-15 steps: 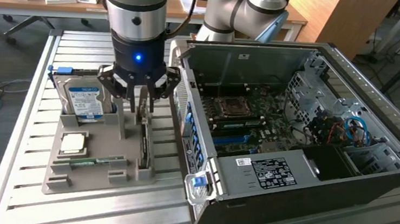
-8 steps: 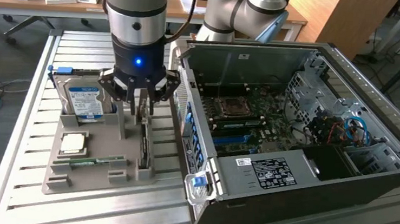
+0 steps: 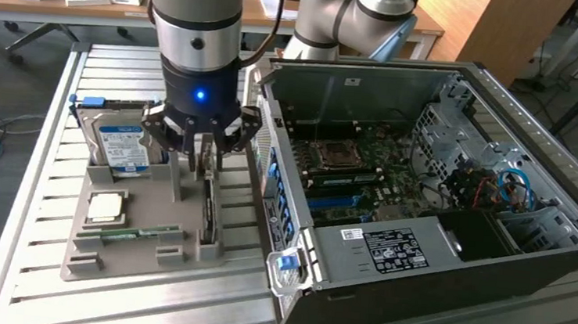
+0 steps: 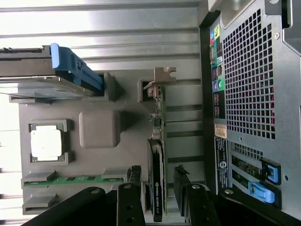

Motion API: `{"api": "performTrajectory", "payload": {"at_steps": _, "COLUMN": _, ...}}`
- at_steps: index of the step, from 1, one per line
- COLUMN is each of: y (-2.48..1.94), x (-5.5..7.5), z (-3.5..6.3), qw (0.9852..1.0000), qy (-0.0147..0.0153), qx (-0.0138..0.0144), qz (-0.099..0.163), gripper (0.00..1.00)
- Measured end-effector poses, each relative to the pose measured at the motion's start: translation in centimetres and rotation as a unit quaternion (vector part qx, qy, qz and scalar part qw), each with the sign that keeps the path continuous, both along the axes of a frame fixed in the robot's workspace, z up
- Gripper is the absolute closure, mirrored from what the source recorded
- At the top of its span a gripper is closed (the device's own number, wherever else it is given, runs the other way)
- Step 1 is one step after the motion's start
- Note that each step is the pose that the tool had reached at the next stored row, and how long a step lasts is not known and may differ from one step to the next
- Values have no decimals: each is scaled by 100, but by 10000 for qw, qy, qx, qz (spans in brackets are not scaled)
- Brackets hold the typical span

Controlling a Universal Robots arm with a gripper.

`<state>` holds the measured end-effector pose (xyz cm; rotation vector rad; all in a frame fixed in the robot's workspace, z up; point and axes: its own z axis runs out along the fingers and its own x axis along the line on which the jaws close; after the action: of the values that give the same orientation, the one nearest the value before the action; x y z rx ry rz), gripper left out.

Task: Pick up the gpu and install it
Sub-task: 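Pick up the gpu and move the gpu toward the slot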

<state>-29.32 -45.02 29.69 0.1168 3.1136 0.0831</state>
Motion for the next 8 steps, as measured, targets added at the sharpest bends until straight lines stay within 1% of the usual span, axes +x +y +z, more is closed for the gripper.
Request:
{"api": "performTrajectory", "payload": {"at_steps": 4, "y": -61, "x": 0, "z": -1, "qw": 10000, "qy": 0, "qx": 0, "qz": 0, "gripper": 58}}
{"api": "performTrajectory", "payload": {"at_steps": 6, "y": -74, "x": 0, "z": 0, "qw": 10000, "qy": 0, "qx": 0, "qz": 0, "gripper": 58}}
{"api": "performTrajectory", "payload": {"at_steps": 8, "y": -75, "x": 0, "z": -1, "qw": 10000, "qy": -1, "qx": 0, "qz": -1, "gripper": 58}}
